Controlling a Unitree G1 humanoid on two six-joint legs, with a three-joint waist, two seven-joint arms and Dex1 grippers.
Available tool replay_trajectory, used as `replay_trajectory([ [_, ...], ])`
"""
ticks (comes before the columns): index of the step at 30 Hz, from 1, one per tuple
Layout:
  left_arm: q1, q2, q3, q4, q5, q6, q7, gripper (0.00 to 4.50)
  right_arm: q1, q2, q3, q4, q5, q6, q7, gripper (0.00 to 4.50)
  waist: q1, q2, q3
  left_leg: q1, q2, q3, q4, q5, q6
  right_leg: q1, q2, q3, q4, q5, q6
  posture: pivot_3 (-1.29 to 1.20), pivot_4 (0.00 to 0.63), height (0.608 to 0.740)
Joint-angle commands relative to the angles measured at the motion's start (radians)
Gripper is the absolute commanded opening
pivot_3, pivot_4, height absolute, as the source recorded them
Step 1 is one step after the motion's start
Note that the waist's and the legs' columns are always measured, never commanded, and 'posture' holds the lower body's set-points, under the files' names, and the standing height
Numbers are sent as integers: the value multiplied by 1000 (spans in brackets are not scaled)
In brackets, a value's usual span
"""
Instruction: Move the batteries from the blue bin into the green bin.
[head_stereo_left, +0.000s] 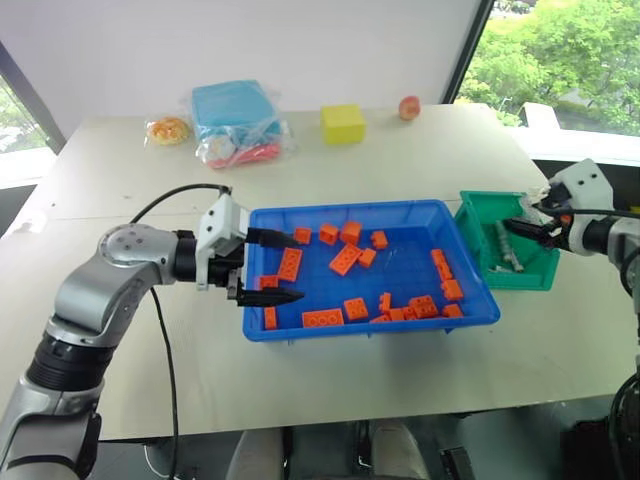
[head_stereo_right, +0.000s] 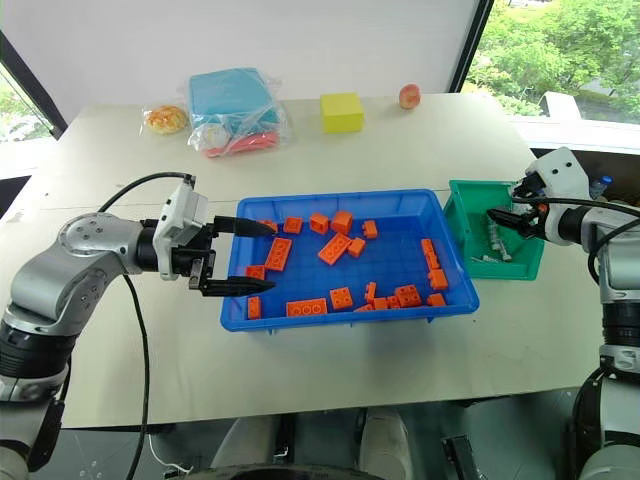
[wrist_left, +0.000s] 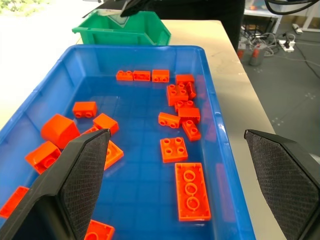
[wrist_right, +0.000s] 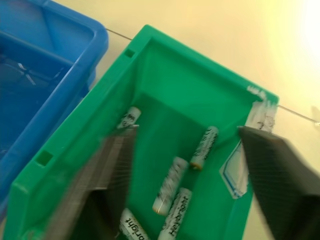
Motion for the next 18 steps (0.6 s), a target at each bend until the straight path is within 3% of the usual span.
replay_trajectory([
  [1, 1, 12, 33, -9, -9, -10, -4, 4500, 43, -48, -55, -95, 50, -42, 58, 4063, 1, 0, 0, 0, 0, 0, 0, 0, 0, 0, 0, 0, 0, 0, 0, 0, 150, 704],
  [9, 86, 118, 184, -37, -77, 57, 0, 4500, 358, -200, -218, -326, 293, -112, 493, 4063, 0, 0, 0, 0, 2, -4, 0, -1, 1, 2, 0, 0, -1, -1, -1, 0, 150, 704],
  [18, 139, 164, 291, -64, -119, 88, 37, 4500, 347, -216, -206, -347, 349, -108, 523, 4063, 2, 1, 1, 0, 7, -2, 0, -3, -3, -3, 0, -2, -5, -2, -2, 0, 150, 704],
])
